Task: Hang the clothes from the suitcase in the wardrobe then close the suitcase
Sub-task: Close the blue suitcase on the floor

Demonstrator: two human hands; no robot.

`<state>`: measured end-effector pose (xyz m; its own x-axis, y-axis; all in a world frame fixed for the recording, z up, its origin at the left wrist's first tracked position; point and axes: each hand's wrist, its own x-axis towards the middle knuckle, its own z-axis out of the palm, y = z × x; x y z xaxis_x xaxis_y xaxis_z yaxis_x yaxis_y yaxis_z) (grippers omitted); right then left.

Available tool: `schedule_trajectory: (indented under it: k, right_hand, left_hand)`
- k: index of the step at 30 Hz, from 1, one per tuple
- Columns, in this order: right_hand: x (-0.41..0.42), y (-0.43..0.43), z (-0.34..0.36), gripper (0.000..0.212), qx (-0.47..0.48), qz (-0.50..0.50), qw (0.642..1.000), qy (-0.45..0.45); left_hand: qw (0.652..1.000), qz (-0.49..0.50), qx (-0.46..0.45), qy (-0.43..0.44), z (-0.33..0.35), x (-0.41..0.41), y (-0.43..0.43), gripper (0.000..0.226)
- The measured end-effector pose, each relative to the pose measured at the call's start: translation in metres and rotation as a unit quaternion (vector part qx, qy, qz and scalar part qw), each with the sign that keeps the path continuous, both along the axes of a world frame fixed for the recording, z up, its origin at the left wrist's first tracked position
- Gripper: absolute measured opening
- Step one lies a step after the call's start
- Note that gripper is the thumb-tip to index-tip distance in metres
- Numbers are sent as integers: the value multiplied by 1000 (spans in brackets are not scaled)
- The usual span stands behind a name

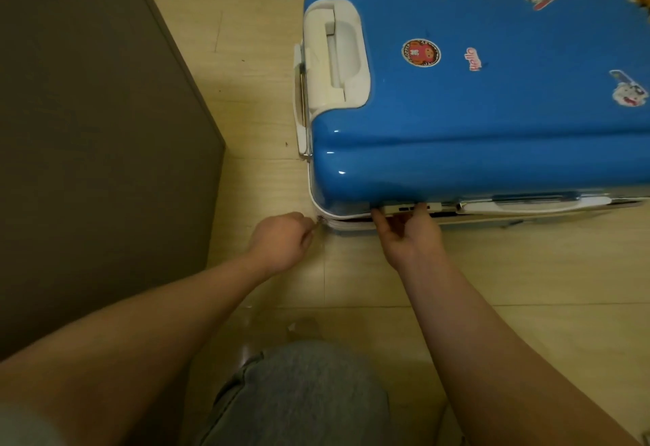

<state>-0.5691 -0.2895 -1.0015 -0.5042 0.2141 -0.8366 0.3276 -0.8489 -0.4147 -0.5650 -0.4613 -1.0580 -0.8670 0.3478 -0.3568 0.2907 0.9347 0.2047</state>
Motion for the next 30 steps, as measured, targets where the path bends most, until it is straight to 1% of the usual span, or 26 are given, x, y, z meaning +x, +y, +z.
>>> schedule_trajectory:
  k: [2,6,10,13,16,19,22,25,27,28,30]
  right_hand:
    - [2,-4,2,42,3,8,1000,-3]
    - [4,-10,1,43,0,52,999,10]
    - [3,-18,-4,44,-15,97,995,19]
    - [6,-11,-7,37,-4,136,991,8]
    - [14,3,-12,31,52,219,974,-3]
    - [16,26,-13,20,72,262,962,-4]
    - [10,55,-11,15,120,295,948,-23]
    - [8,94,-14,14,207,348,911,-74]
    - [8,125,-21,17,243,338,902,-118]
    - [7,137,-25,22,256,320,901,-139]
    - [7,154,-32,29,274,287,903,-165]
  left_hand:
    - [1000,-1,-13,10,1,6,5,33]
    - [999,-35,-17,16,11,7,34,31]
    - [999,-11,-29,14,12,7,66,27]
    - [999,14,-31,10,14,4,67,25]
    - [999,20,-40,10,18,3,72,27]
    - [998,31,-56,-8,20,0,85,27]
    - [993,85,-66,-52,20,-2,99,26]
    - [983,157,-60,-76,19,3,108,24]
    - [972,209,-53,-93,16,3,114,23]
    - [962,243,-51,-113,16,1,119,23]
    - [936,316,-12,-152,11,-2,136,29]
